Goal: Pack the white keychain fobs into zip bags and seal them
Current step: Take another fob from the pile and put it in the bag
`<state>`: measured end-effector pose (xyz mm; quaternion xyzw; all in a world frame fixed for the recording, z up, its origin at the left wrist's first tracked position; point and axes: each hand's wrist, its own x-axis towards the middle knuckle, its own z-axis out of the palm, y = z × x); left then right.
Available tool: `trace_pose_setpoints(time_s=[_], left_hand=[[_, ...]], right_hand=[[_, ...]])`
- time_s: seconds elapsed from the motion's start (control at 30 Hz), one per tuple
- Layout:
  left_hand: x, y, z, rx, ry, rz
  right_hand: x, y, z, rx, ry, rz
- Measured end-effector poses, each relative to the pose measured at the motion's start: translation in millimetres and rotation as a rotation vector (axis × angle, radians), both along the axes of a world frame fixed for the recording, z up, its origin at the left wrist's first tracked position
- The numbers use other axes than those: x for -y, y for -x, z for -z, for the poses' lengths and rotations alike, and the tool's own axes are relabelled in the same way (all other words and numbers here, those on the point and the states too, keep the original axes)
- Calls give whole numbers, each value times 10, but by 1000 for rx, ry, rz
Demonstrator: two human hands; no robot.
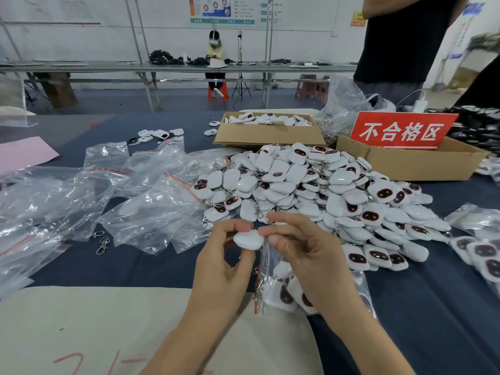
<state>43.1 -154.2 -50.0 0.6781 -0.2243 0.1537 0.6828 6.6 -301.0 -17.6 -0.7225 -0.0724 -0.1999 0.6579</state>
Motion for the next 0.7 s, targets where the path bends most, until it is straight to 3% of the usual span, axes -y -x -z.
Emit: trace_pose_setpoints(time_s=[0.13,0.33,0.57,0.7], left_hand=[[-64,-17,-86,-85,-47,-3],[-301,-204,-80,-489,-278,132],[-152,-133,-54,-515,-402,277],[2,2,-40,-567,-307,341]], right_hand=[[63,4,-8,-13,9,55],[331,-2,-3,-138,198,265],[352,-9,82,-440,639,120],[345,-6,62,-422,543,80]])
